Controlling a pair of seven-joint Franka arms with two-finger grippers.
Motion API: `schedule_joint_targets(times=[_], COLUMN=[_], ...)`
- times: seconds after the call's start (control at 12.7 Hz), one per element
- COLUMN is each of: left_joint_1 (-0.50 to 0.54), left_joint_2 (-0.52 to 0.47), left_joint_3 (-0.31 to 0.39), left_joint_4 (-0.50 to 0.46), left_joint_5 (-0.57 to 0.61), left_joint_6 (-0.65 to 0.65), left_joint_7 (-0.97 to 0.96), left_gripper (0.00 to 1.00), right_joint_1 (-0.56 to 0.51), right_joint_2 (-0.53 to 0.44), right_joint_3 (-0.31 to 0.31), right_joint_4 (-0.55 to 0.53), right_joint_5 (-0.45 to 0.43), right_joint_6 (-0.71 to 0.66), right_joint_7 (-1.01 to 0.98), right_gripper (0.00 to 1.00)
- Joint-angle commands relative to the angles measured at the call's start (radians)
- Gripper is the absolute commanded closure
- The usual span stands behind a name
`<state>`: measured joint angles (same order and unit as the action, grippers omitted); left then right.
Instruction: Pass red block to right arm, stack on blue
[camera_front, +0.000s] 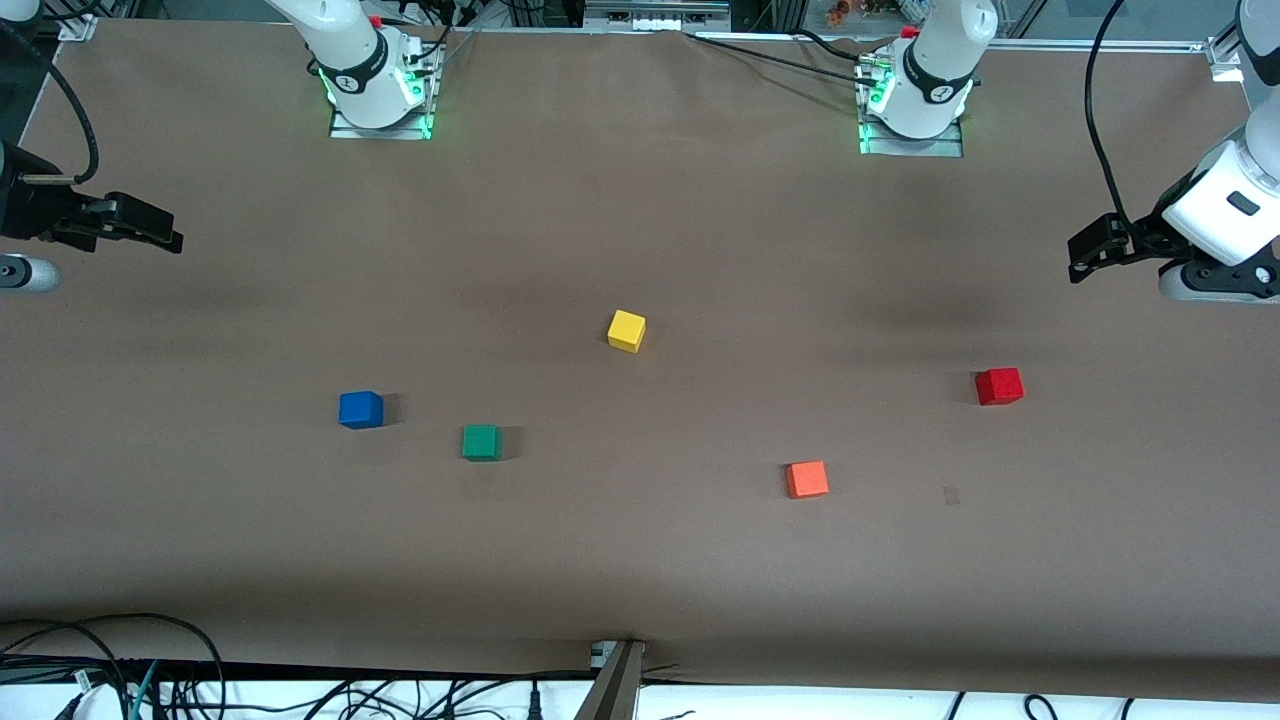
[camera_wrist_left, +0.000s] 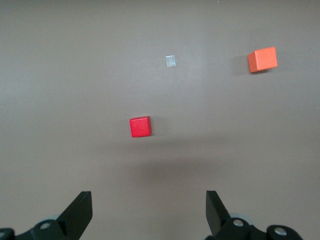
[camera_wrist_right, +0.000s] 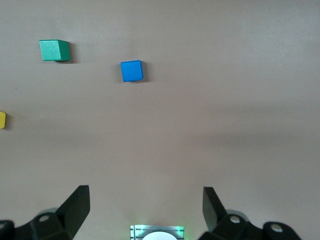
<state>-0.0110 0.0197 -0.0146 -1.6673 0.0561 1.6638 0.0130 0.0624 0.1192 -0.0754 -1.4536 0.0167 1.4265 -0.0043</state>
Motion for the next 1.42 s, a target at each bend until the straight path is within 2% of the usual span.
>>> schedule_joint_targets(times=[0.0, 0.16, 0.55, 0.71, 1.02, 1.18, 1.34], left_joint_1=[0.003, 0.003, 0.014, 0.029, 0.066, 0.066, 0.081], left_joint_2=[0.04, 0.071, 0.137, 0.199, 0.31, 0.328, 0.357], left_joint_3=[0.005, 0.007, 0.015, 0.015, 0.015, 0.016, 0.016], left_joint_4=[0.031, 0.034, 0.035, 0.035, -0.009, -0.101, -0.198], left_joint_5=[-0.002, -0.007, -0.002, -0.012, -0.001, 0.004, 0.046], left_joint_6=[-0.051, -0.094, -0.095, -0.069, 0.106, 0.276, 0.498], left_joint_7=[-0.002, 0.004, 0.025, 0.042, 0.041, 0.045, 0.044], left_gripper=[0.0, 0.0, 0.0, 0.0, 0.0, 0.0, 0.0], right_joint_1=[-0.009, -0.009, -0.009, -0.009, -0.009, -0.009, -0.009], right_joint_2=[0.005, 0.005, 0.005, 0.005, 0.005, 0.005, 0.005], right_joint_3=[0.005, 0.005, 0.005, 0.005, 0.005, 0.005, 0.005], right_joint_4=[0.015, 0.015, 0.015, 0.015, 0.015, 0.015, 0.015], right_joint_5=[-0.004, -0.004, -0.004, -0.004, -0.004, -0.004, -0.004], right_joint_6=[-0.003, -0.003, -0.003, -0.003, -0.003, -0.003, -0.003], right_joint_7=[-0.011, -0.011, -0.011, -0.011, -0.011, -0.011, -0.011], right_gripper=[0.0, 0.0, 0.0, 0.0, 0.0, 0.0, 0.0])
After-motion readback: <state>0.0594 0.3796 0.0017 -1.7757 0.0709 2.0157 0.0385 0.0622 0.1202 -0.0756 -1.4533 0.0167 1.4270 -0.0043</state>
